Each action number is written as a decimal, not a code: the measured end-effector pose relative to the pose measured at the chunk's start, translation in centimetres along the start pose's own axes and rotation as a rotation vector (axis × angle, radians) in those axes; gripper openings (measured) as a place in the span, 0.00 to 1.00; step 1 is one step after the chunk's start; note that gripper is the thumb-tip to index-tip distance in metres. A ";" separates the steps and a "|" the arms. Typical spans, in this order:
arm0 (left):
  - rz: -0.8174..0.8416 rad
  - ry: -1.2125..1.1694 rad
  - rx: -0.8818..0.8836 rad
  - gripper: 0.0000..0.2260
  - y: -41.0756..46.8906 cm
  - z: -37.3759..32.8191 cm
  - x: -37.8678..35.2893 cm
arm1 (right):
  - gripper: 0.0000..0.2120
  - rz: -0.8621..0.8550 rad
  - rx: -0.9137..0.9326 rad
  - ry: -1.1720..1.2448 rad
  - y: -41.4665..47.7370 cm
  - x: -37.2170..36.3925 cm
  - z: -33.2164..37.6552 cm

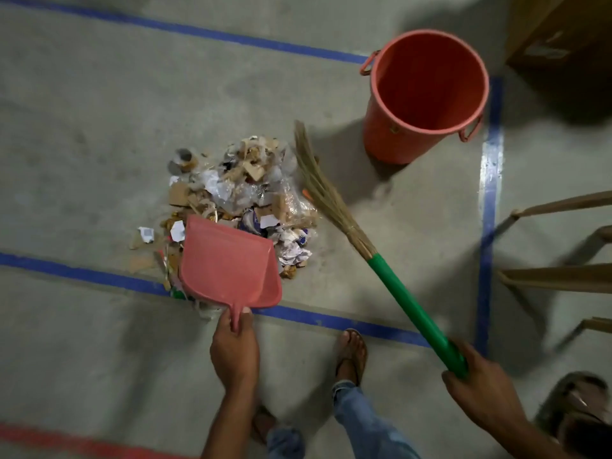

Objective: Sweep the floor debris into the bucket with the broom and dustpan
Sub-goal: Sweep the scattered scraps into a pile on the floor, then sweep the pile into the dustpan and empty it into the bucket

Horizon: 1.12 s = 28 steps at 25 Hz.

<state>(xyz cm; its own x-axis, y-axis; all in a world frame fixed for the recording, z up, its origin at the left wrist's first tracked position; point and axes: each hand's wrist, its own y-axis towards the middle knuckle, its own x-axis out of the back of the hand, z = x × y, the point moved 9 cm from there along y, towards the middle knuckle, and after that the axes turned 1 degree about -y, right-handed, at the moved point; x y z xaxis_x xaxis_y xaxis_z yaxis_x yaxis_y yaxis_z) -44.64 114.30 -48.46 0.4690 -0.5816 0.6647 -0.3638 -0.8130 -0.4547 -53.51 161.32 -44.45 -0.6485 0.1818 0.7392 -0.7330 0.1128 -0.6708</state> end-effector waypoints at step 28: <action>-0.199 -0.216 0.159 0.19 -2.4 10.5 4.6 | 0.21 0.159 0.384 0.007 13.1 2.4 27.6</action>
<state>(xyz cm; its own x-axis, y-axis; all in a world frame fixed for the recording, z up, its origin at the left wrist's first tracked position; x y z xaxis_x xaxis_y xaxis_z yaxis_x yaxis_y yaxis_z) -33.21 113.27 -50.56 0.6839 -0.3899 0.6167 -0.1255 -0.8955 -0.4270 -70.36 136.32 -49.79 -0.7594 0.1741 0.6268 -0.6479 -0.2891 -0.7047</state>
